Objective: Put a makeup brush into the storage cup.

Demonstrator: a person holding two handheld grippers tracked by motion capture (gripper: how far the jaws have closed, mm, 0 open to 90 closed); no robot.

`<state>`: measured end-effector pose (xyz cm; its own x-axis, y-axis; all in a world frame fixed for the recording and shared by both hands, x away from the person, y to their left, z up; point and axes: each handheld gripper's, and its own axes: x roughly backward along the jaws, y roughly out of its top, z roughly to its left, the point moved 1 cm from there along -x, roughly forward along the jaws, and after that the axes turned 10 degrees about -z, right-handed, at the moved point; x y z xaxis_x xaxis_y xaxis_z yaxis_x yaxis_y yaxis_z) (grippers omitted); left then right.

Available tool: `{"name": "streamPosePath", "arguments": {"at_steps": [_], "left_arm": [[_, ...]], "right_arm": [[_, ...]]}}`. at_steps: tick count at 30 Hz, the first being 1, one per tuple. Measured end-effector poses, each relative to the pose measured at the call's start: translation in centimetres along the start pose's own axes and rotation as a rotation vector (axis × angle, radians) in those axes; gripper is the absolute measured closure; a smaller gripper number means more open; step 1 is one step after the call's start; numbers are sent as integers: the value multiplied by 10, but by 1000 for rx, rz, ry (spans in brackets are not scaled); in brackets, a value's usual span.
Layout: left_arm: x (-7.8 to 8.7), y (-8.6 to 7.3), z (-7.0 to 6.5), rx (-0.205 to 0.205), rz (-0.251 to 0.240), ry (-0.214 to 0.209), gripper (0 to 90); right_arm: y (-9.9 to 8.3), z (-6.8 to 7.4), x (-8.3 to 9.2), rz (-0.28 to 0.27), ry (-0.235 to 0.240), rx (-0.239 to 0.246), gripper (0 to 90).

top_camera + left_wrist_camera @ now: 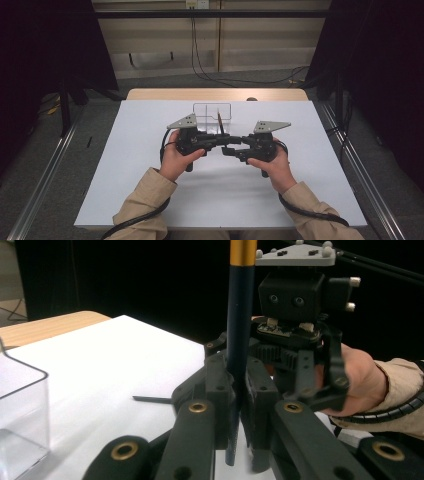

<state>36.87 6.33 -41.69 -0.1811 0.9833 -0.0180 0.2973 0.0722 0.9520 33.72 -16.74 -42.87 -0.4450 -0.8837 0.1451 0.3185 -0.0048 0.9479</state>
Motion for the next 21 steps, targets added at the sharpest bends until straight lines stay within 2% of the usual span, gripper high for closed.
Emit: {"name": "streamPosePath", "arguments": {"at_steps": [1,3,5,7,11,15,21], "left_arm": [[1,0,1,-1,3,4,839],[2,0,1,-2,9,13,839],[3,0,1,-5,18,18,838],[4,-1,2,-5,21,27,838],[5,-2,3,-14,34,43,838],[5,-3,3,-24,43,48,838],[3,-5,3,-30,54,51,838]], "right_arm": [[0,-1,1,-8,8,-5,370],[2,-2,6,-39,17,19,290],[4,-2,9,-71,0,36,211],[6,-4,12,-74,-20,19,149],[10,-8,18,-115,-31,14,123],[14,-9,21,-126,-35,12,115],[21,-6,20,-136,-42,37,147]]}}
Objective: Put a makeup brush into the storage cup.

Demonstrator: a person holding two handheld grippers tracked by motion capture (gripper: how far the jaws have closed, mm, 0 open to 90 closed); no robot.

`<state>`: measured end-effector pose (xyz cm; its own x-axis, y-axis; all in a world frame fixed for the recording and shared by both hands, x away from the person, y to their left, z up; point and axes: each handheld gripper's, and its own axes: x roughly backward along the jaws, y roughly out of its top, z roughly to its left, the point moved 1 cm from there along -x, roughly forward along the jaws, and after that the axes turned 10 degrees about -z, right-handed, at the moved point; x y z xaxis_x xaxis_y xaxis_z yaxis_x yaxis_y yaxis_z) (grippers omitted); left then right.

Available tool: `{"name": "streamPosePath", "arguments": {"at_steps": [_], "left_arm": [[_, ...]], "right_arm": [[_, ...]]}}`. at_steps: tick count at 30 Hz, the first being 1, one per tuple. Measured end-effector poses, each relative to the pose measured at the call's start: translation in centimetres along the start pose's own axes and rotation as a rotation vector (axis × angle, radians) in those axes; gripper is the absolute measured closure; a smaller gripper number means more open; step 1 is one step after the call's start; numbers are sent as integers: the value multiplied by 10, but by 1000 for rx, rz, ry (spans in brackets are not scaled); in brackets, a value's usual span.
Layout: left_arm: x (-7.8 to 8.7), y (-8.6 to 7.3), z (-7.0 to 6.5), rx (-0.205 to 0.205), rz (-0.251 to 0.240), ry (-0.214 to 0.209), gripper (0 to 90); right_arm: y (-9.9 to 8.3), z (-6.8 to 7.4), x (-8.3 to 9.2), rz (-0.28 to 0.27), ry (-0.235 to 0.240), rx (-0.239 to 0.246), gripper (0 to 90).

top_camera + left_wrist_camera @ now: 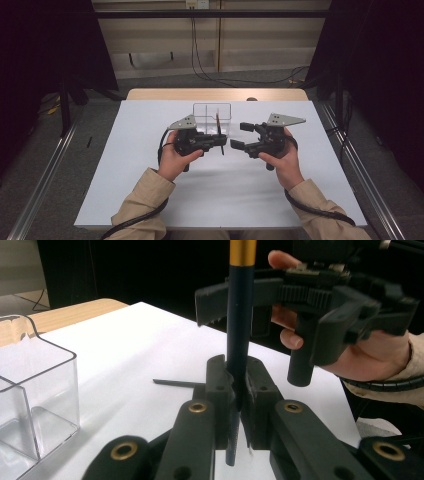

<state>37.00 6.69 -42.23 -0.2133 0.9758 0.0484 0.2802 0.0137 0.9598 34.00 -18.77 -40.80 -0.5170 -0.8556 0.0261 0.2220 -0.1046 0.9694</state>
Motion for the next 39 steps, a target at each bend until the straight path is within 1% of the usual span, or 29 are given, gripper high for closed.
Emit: {"name": "streamPosePath", "arguments": {"at_steps": [1,3,5,7,9,11,12,13,16,19,20,22,23,24,25,27,29,30,31,33,36,37,39], "left_arm": [[0,0,0,-2,4,1,838],[-1,-1,0,-9,11,4,838],[-1,-1,0,-14,16,5,838],[-2,-1,-1,-17,22,5,838],[-3,-2,-1,-17,32,9,837],[-4,-3,-1,-16,33,6,838],[-5,-4,-1,-21,43,6,838],[-5,-4,-1,-20,46,10,838],[-6,-5,-1,-22,51,9,838],[-7,-5,-2,-27,53,4,838],[-7,-5,-2,-30,56,2,837],[-7,-4,-3,-32,54,8,838],[-7,-5,-3,-31,53,4,838],[-7,-5,-3,-34,55,6,838],[-7,-5,-4,-33,54,7,837],[-6,-6,-4,-42,65,9,837],[-6,-6,-5,-49,67,10,837],[-5,-6,-5,-46,66,11,837],[-5,-6,-5,-53,69,13,837],[-4,-6,-7,-53,66,18,837],[-2,-5,-7,-55,57,19,833],[-1,-5,-7,-44,53,20,824],[1,-5,-8,-39,49,15,805]], "right_arm": [[2,1,-1,-3,9,-2,157],[4,2,-2,-5,-1,15,170],[6,2,-5,4,10,16,178],[7,2,-7,13,16,27,225],[7,4,-10,14,29,31,253],[8,5,-12,19,36,32,316],[8,6,-14,20,46,35,336],[8,6,-15,20,44,43,344],[10,8,-19,20,60,55,417],[11,9,-22,23,62,70,503],[11,9,-23,22,65,70,539],[11,9,-25,21,53,68,579],[10,9,-26,19,59,58,621],[9,8,-27,20,67,57,643],[9,8,-27,24,64,59,656],[8,9,-29,28,81,54,695],[7,10,-31,29,92,58,730],[6,11,-32,31,92,58,760],[6,12,-34,36,92,64,789],[6,13,-35,37,99,69,830],[7,15,-37,35,104,73,834],[8,15,-37,35,103,78,835],[9,16,-38,30,109,83,836]]}}
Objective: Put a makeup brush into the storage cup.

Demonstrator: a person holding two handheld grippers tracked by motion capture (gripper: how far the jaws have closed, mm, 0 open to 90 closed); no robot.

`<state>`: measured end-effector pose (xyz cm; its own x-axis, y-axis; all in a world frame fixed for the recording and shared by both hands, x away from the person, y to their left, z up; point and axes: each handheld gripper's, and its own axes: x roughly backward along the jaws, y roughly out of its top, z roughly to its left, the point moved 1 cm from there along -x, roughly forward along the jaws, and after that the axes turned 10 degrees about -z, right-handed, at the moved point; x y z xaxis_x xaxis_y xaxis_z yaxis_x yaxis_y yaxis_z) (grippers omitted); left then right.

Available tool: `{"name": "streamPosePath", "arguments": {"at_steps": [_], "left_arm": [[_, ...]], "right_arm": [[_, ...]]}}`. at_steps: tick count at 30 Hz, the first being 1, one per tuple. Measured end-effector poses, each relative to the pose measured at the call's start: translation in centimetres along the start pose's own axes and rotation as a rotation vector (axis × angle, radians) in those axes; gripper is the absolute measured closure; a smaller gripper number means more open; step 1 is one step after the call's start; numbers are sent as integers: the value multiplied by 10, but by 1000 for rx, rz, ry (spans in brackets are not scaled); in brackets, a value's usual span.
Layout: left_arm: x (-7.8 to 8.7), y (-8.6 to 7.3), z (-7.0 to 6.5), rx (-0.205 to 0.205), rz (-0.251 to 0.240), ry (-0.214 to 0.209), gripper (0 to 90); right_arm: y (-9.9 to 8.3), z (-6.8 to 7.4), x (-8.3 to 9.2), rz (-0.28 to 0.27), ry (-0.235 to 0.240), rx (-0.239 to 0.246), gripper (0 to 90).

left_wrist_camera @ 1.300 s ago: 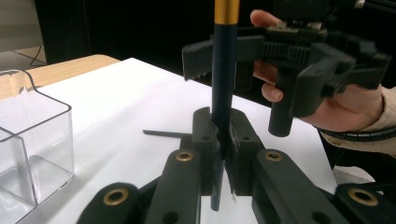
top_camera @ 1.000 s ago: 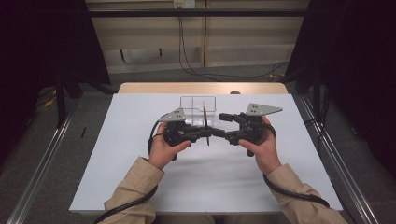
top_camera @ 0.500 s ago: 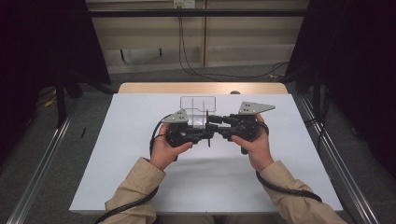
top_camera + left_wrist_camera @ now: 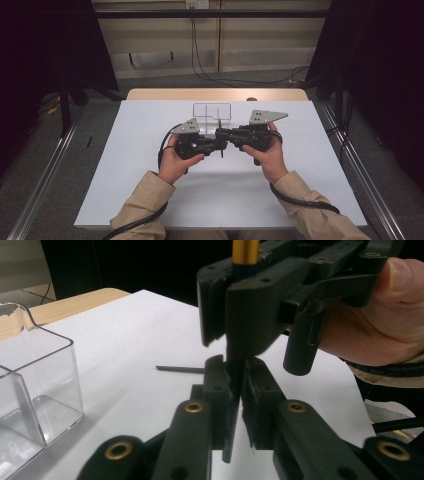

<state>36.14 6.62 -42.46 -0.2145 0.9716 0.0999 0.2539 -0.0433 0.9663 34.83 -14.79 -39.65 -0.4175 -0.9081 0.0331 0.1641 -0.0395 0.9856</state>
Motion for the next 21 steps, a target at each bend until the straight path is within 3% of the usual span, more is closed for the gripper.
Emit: {"name": "streamPosePath", "arguments": {"at_steps": [6,13,21], "left_arm": [[6,0,0,1,-17,19,659],[13,3,0,-27,-37,64,386],[20,5,2,-18,-60,96,164]], "right_arm": [[2,-1,-1,-7,10,-2,836],[3,-6,-2,-11,0,-2,836],[4,-9,-2,-17,-9,4,836]]}}
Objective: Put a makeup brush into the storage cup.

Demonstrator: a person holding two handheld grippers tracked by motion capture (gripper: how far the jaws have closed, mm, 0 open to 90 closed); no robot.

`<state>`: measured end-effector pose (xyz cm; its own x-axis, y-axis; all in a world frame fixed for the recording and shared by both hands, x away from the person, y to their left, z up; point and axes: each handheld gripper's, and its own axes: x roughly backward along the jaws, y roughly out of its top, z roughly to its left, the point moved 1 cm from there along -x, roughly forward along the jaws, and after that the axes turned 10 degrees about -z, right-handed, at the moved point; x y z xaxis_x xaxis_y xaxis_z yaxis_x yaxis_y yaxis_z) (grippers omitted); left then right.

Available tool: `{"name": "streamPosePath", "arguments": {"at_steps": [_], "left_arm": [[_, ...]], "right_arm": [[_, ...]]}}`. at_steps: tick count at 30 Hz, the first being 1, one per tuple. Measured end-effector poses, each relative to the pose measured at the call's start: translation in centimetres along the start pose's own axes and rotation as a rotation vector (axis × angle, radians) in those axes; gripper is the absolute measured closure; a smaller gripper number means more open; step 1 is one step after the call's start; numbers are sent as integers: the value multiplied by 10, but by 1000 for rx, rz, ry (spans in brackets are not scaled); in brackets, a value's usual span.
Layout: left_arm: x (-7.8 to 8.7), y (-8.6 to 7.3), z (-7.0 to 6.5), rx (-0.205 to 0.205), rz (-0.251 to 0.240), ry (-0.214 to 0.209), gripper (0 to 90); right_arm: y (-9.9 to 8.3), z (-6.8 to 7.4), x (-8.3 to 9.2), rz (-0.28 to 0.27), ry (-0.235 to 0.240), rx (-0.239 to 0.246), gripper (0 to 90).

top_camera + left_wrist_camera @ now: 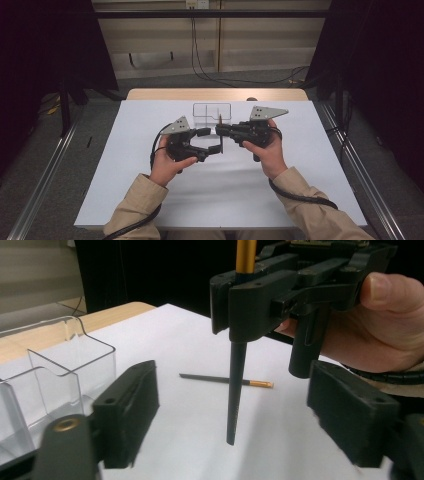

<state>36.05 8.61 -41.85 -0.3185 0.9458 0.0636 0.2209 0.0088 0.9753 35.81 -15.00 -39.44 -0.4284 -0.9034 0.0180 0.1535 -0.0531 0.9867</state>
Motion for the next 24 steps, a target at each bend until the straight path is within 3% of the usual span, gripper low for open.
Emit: {"name": "streamPosePath", "arguments": {"at_steps": [2,6,18,24], "left_arm": [[1,0,1,23,2,4,99],[6,2,2,25,-15,12,41],[31,1,8,33,-24,42,10],[40,1,8,1,-1,68,10]], "right_arm": [[0,-1,0,0,-1,1,836],[0,-3,0,0,-4,2,836],[1,-8,1,-16,-22,7,836],[2,-9,1,-15,-27,7,835]]}}
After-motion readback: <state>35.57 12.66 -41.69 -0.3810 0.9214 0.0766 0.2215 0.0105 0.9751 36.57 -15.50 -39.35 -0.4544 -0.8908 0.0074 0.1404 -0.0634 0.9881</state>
